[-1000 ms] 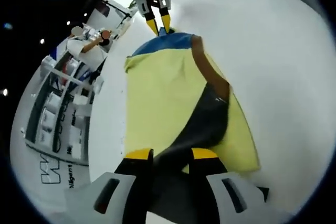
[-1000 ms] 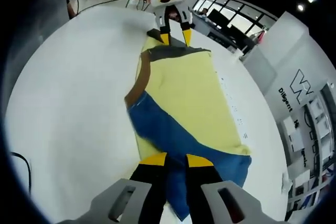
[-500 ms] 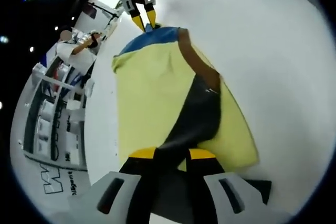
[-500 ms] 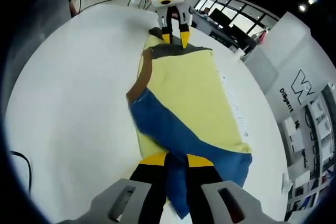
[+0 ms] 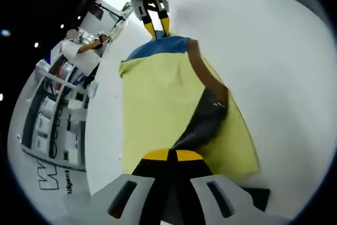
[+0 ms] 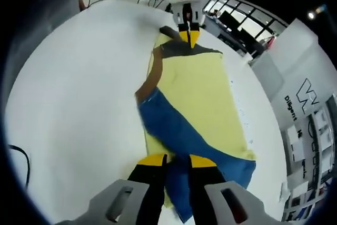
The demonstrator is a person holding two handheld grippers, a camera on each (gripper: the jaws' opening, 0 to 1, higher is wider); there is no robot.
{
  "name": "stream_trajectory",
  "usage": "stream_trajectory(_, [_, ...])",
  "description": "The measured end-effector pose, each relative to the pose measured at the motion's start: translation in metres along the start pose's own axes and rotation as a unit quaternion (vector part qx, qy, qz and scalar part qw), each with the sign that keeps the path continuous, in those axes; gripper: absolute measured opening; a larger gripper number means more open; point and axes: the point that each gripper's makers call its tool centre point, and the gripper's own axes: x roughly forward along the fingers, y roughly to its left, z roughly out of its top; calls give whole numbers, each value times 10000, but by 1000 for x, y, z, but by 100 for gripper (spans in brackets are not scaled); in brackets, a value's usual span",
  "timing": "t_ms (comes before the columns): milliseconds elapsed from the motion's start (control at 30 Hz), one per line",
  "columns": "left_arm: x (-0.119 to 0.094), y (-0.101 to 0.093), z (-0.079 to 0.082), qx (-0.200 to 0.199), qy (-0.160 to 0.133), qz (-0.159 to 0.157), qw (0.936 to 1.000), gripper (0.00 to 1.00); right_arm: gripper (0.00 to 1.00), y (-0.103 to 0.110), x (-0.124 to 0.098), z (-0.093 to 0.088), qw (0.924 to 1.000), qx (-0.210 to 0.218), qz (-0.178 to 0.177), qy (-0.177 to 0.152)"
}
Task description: Fold the garment on the visible template until the final outline fits inside the template.
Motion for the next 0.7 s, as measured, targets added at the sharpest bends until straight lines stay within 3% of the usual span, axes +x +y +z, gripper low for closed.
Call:
stream_trajectory(333, [-8,8,-3,-282,8,174,9994,6,9,-5,10,4,9992,-398,-23,75])
stream_trajectory(467, [-10,8,-4,-362,21,209,9991,6,4,-4,12,0,9984,-540,5,149])
stream_trajectory(700, [-15,10,-5,-477,15,267,9985,6,0,-17,9,6,9993,-345,-142,7])
